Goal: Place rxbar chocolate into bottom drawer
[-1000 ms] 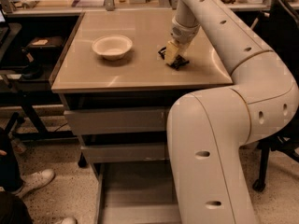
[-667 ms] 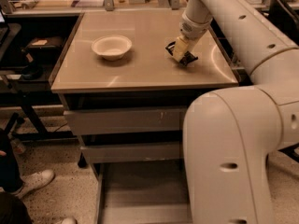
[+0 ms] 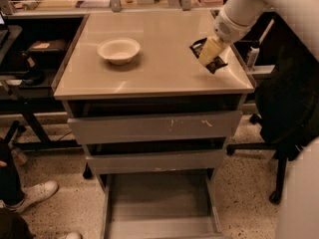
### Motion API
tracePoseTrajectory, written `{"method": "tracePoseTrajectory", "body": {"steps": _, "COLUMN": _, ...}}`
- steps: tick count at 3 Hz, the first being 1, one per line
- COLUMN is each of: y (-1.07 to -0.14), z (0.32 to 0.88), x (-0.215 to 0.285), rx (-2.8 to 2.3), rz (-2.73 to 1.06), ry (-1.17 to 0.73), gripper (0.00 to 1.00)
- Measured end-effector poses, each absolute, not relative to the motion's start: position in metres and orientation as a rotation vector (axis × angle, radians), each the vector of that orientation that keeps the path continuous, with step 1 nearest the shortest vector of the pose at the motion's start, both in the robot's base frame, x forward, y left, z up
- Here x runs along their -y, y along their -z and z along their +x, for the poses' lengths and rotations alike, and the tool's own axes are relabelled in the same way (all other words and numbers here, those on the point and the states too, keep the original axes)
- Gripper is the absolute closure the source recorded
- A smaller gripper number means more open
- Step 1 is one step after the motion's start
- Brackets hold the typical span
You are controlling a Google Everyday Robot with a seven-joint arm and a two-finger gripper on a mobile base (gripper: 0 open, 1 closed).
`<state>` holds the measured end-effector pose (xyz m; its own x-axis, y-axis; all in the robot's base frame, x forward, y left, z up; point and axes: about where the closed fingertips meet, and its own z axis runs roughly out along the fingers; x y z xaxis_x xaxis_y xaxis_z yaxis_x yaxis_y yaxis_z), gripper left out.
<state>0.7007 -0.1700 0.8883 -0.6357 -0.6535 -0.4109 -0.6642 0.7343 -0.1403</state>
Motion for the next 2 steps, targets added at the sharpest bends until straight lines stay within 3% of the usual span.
{"method": "tracePoseTrajectory", "body": {"steps": 2, "y": -0.8604, "z": 0.6849, "x": 0.1684, "rx": -2.547, "rz": -1.044, "ry": -0.044, "gripper": 1.00}}
